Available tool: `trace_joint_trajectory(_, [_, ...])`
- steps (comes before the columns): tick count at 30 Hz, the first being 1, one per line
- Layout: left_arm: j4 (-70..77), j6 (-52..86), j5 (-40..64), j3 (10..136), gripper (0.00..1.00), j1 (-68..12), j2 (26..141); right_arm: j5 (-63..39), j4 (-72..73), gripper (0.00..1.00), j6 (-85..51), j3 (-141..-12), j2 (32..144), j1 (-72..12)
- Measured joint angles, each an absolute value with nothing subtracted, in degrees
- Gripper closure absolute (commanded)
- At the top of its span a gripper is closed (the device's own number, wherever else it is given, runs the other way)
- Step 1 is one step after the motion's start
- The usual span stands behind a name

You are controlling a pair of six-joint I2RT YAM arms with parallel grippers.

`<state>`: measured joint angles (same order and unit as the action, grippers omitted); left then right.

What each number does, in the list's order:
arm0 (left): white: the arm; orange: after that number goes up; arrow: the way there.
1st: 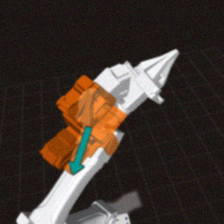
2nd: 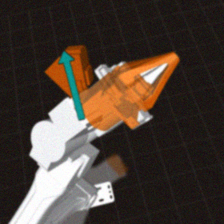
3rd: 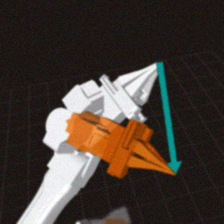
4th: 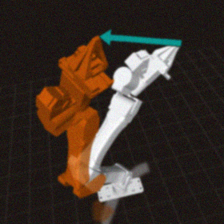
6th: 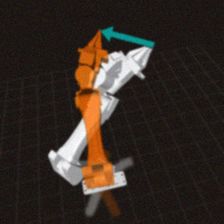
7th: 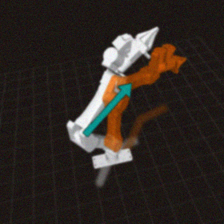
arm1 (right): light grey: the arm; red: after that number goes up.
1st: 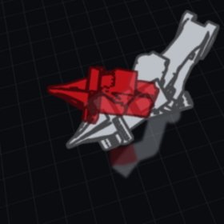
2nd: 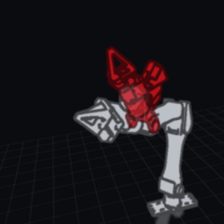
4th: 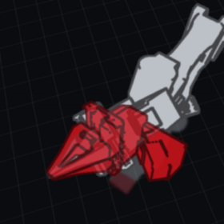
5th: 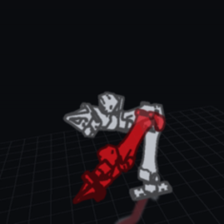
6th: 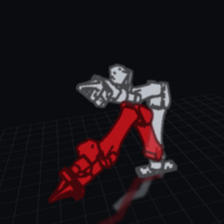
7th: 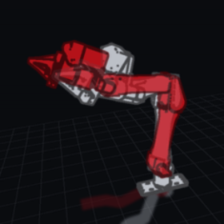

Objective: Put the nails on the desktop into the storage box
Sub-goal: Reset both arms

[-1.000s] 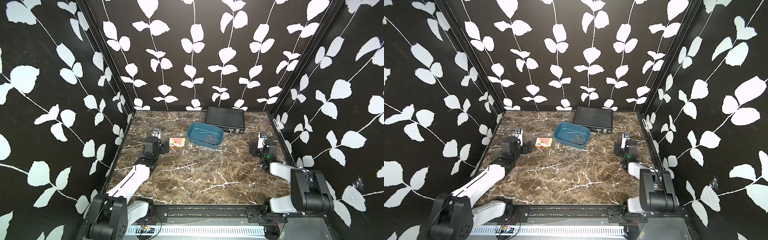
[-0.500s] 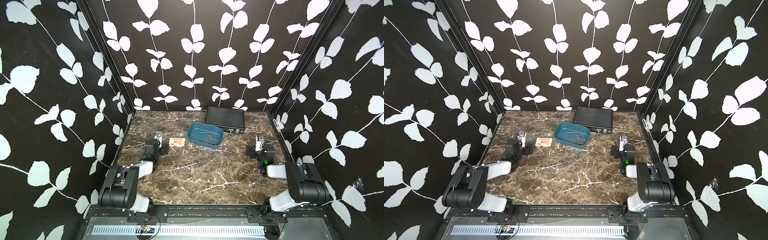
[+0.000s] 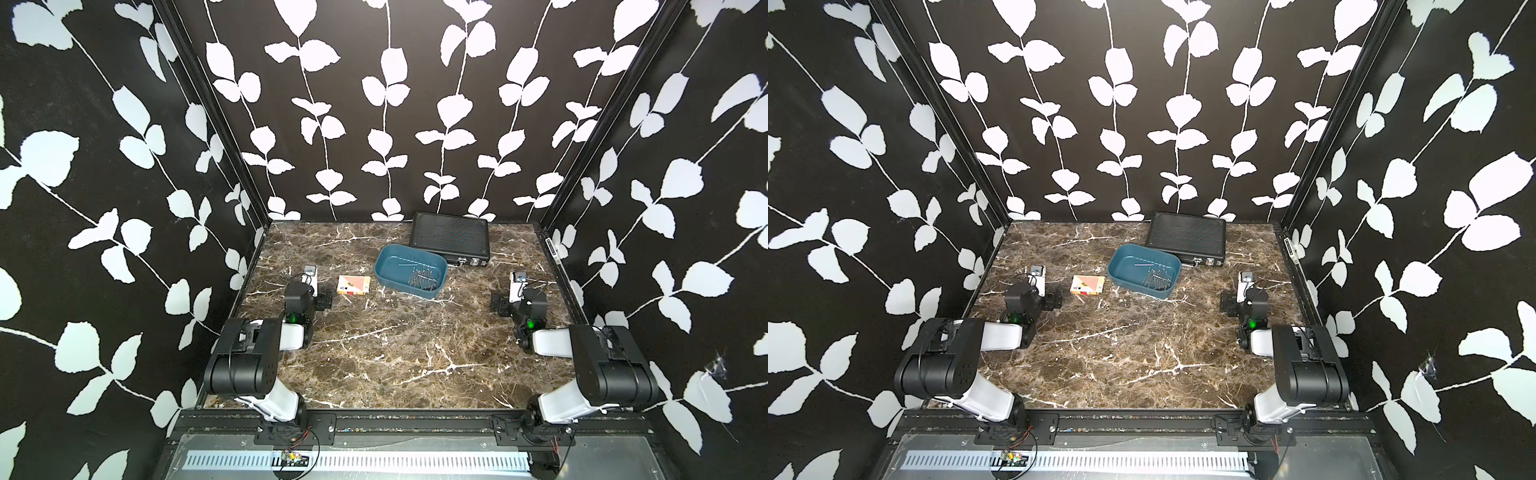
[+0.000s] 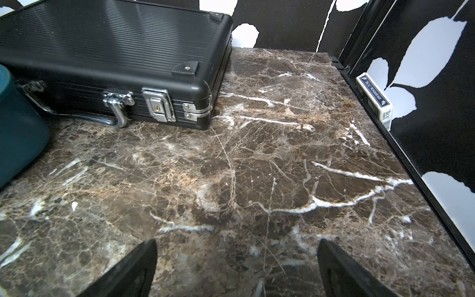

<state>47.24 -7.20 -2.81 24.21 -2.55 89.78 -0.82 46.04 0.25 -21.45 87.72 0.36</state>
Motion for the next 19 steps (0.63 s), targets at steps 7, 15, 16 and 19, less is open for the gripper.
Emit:
trace_joint_trajectory(7, [47.6,-6.9,-2.1,24.2,0.01,-2.4,89.8,-0.6,46.0,0.0,0.3,-21.5,87.7,0.2])
trace_joint_trajectory(15, [48.0,-6.9,-1.9,24.2,0.01,-2.4,89.8,-0.6,46.0,0.01,0.5,-21.5,87.7,0.0])
trace_joint_trajectory(16, [48.0,-6.9,-1.9,24.2,0.01,-2.4,89.8,-0.6,46.0,0.01,0.5,-21.5,87.7,0.0])
trace_joint_trajectory(19, [48.0,-6.9,-1.9,24.2,0.01,-2.4,89.8,-0.6,45.9,0.01,0.5,-21.5,87.7,0.0])
